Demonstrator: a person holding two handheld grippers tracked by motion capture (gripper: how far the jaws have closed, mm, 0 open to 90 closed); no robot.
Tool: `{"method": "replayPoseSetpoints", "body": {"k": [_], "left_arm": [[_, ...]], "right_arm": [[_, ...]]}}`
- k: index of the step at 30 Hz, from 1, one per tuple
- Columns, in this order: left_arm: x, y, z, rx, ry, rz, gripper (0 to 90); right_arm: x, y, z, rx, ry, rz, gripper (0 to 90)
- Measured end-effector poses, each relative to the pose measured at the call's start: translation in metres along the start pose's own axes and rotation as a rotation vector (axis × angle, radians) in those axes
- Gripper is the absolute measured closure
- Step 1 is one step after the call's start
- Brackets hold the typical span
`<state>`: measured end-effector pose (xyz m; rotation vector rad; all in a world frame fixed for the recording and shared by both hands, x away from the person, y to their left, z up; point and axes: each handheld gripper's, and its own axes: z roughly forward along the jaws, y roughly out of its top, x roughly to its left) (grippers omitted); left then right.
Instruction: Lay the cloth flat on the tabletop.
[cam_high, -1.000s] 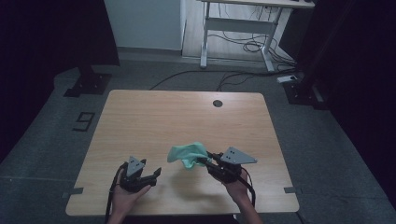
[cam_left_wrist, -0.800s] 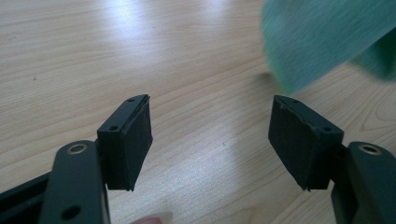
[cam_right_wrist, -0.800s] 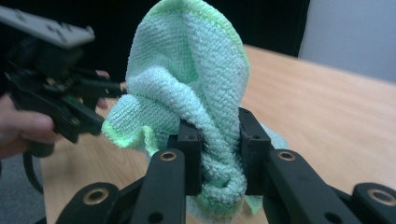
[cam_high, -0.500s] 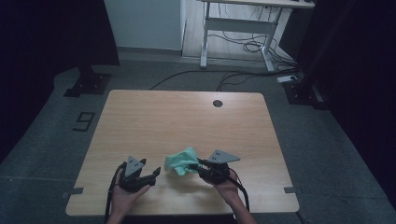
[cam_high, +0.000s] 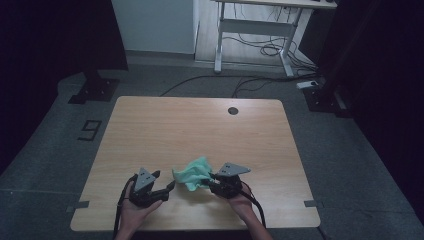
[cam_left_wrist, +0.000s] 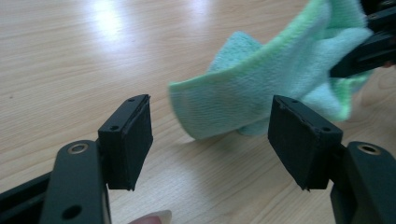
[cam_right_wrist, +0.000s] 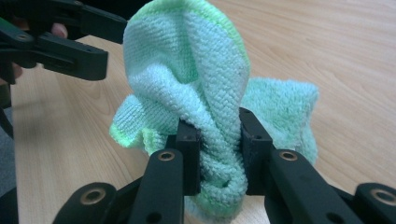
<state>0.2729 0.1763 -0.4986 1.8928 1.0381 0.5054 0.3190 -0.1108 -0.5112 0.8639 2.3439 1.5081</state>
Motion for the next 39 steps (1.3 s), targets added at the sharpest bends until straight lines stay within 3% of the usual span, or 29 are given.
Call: {"method": "replayPoseSetpoints", "body": {"k": [6,9,12,17,21,23,25,28,34,39], "left_arm": [[-0.005,0.002,0.003,0.002,-0.03,0.017,29.2],[-0.006,0.009,0.01,0.021,-0.074,0.027,28.2],[-0.004,0.011,0.016,0.035,-0.083,0.03,31.9],[-0.003,0.009,0.02,0.047,-0.15,0.028,59.2],[-0.005,0.008,0.022,0.061,-0.16,0.034,78.2],[-0.005,0.007,0.021,0.06,-0.158,0.029,83.3],[-0.003,0.006,0.02,0.058,-0.154,0.018,84.8],[0.002,0.006,0.017,0.052,-0.153,-0.002,85.4],[0.007,0.004,0.013,0.051,-0.142,-0.02,85.7],[0.009,0.004,0.012,0.053,-0.135,-0.029,85.7]], "right_arm": [[0.001,-0.001,0.002,0.013,0.009,-0.007,73.7],[0.004,0.0,0.001,0.017,0.018,-0.02,73.8],[0.007,0.0,0.001,0.02,0.026,-0.027,73.7],[0.009,0.0,0.001,0.026,0.032,-0.04,73.6],[0.009,-0.001,0.003,0.035,0.035,-0.039,70.8],[0.01,-0.001,0.003,0.032,0.04,-0.042,64.0],[0.01,0.0,-0.001,0.023,0.038,-0.048,49.6],[0.005,0.004,-0.012,-0.035,0.032,-0.024,42.3],[-0.012,0.008,-0.034,-0.114,0.021,0.024,42.2],[-0.02,0.004,-0.034,-0.066,0.006,0.034,44.1]]}}
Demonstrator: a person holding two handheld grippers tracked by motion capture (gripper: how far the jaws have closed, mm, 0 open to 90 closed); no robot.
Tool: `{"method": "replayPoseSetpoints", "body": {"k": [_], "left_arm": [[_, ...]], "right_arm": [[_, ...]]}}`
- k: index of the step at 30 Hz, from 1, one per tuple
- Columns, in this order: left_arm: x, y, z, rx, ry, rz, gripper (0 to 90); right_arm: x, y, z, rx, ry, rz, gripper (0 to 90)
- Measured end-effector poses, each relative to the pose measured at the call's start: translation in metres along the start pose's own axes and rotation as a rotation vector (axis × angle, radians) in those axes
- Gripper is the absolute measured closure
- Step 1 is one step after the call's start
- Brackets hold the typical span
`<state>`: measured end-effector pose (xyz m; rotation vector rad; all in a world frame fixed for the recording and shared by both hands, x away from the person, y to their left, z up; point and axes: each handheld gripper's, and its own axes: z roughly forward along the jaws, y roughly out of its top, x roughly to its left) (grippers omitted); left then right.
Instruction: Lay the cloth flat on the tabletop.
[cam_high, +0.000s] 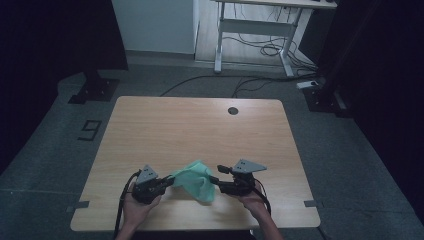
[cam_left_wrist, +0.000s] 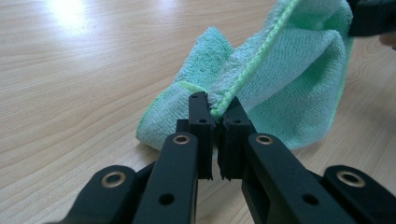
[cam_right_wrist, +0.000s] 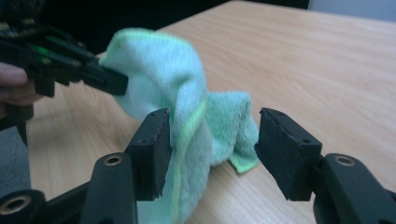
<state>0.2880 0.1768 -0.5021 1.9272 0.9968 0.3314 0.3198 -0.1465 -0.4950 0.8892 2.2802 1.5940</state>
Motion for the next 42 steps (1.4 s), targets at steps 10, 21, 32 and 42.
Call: {"method": "replayPoseSetpoints", "body": {"k": [10,21,32,42], "left_arm": [[0.001,0.0,-0.001,-0.002,0.003,-0.004,85.8],[-0.005,0.012,-0.019,-0.055,-0.011,0.014,85.8],[-0.039,0.049,-0.065,-0.136,-0.058,0.112,85.6],[-0.052,0.062,-0.078,-0.148,-0.061,0.127,85.0]], "right_arm": [[0.007,-0.008,0.009,0.057,0.047,-0.015,68.2],[0.008,0.004,-0.01,-0.001,-0.036,-0.035,87.1],[0.038,0.046,-0.065,-0.135,-0.099,-0.159,87.2],[0.046,0.068,-0.085,-0.181,-0.109,-0.191,87.0]]}}
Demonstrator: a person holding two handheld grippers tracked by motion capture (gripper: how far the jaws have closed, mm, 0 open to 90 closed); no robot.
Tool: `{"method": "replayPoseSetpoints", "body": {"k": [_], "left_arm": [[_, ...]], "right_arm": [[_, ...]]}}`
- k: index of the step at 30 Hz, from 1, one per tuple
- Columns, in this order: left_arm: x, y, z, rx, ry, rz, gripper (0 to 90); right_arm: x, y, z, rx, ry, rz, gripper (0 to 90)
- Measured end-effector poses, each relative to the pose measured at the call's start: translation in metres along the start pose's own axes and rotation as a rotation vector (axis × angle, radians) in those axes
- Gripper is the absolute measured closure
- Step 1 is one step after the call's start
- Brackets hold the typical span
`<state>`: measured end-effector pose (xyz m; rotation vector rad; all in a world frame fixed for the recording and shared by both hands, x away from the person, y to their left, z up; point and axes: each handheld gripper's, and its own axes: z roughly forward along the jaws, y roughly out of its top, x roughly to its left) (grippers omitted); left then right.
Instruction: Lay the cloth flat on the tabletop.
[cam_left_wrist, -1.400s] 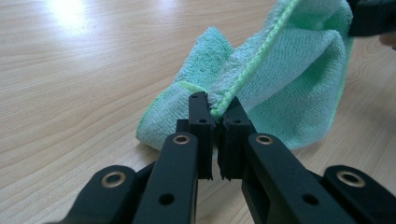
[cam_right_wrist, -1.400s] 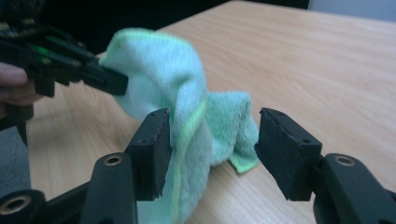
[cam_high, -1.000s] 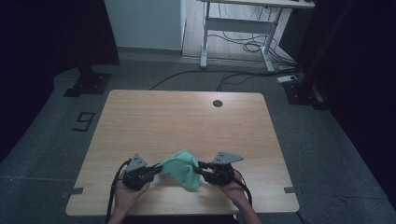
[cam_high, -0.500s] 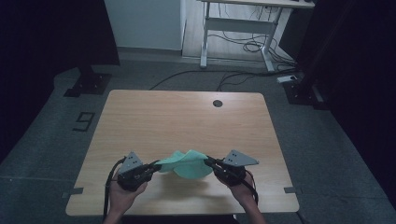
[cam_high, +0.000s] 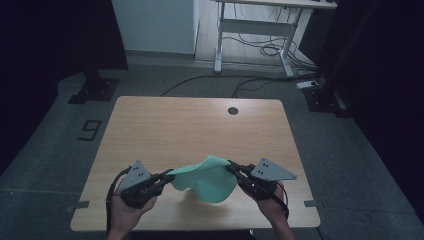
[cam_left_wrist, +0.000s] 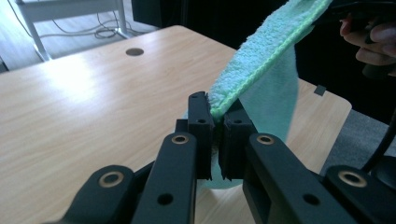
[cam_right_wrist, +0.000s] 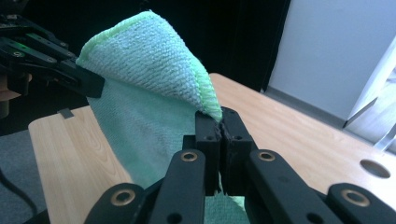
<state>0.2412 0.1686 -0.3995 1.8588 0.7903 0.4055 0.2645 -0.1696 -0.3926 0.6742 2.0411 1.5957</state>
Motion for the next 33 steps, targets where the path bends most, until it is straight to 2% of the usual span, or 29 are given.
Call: {"method": "replayPoseSetpoints", "body": {"k": [3,5,11,14,15,16,18,24,28,33], "left_arm": [[0.001,-0.001,-0.003,-0.011,-0.024,-0.013,85.1],[-0.001,0.005,-0.009,-0.025,-0.026,-0.003,85.2],[-0.016,0.026,-0.029,-0.076,-0.022,0.056,84.8],[-0.014,0.022,-0.023,-0.052,-0.017,0.048,84.5],[-0.014,0.022,-0.023,-0.052,-0.017,0.048,84.4],[-0.008,0.014,-0.014,-0.017,-0.014,0.025,84.3],[-0.001,0.004,-0.002,0.017,-0.017,-0.004,84.1],[0.017,-0.018,0.028,0.109,-0.017,-0.063,83.5],[0.023,-0.026,0.038,0.135,-0.012,-0.076,83.5],[0.029,-0.032,0.046,0.149,-0.002,-0.088,83.3]], "right_arm": [[0.002,-0.004,0.0,-0.002,0.004,0.004,87.0],[0.004,-0.001,-0.003,-0.013,0.005,-0.004,87.0],[0.013,0.029,-0.023,-0.074,0.003,-0.048,87.0],[0.012,0.03,-0.022,-0.069,-0.003,-0.042,86.9],[0.011,0.027,-0.019,-0.056,-0.005,-0.035,86.8],[0.007,0.021,-0.012,-0.034,-0.006,-0.021,86.8],[0.001,0.011,-0.001,0.005,-0.009,0.004,86.8],[-0.02,-0.028,0.034,0.102,-0.02,0.102,86.7],[-0.026,-0.042,0.044,0.133,-0.023,0.121,86.6],[-0.029,-0.048,0.049,0.15,-0.019,0.131,86.4]]}}
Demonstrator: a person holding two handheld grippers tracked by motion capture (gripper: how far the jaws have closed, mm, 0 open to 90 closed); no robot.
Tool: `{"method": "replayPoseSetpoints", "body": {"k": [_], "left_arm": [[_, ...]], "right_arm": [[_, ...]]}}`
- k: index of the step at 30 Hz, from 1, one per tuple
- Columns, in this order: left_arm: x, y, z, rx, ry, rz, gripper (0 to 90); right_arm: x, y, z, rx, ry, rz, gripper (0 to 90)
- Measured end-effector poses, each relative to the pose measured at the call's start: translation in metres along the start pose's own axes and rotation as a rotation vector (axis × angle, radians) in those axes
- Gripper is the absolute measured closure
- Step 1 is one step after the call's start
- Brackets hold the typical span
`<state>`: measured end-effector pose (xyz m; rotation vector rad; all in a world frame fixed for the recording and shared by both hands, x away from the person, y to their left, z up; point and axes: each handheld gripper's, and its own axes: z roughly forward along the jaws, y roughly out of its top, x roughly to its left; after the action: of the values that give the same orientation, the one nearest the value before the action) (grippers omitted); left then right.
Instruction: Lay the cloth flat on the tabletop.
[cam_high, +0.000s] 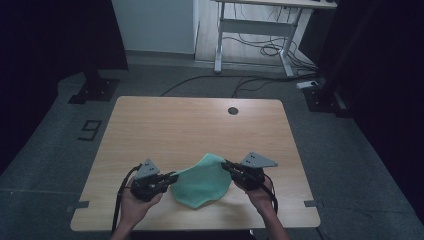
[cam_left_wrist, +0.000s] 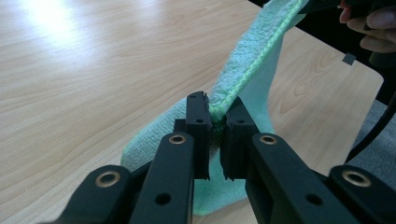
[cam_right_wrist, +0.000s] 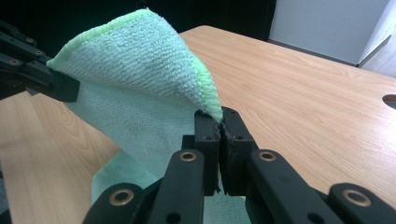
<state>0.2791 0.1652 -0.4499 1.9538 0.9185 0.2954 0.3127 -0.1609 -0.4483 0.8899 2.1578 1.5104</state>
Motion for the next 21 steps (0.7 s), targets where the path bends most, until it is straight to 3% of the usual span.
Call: {"method": "replayPoseSetpoints", "body": {"k": [10,21], "left_arm": [[0.009,0.001,0.011,0.018,0.022,-0.007,83.3],[0.031,0.009,0.038,0.072,0.076,-0.025,83.5]], "right_arm": [[-0.006,-0.006,0.012,0.03,-0.014,0.01,85.6],[-0.019,-0.009,0.039,0.079,-0.045,0.027,85.2]]}}
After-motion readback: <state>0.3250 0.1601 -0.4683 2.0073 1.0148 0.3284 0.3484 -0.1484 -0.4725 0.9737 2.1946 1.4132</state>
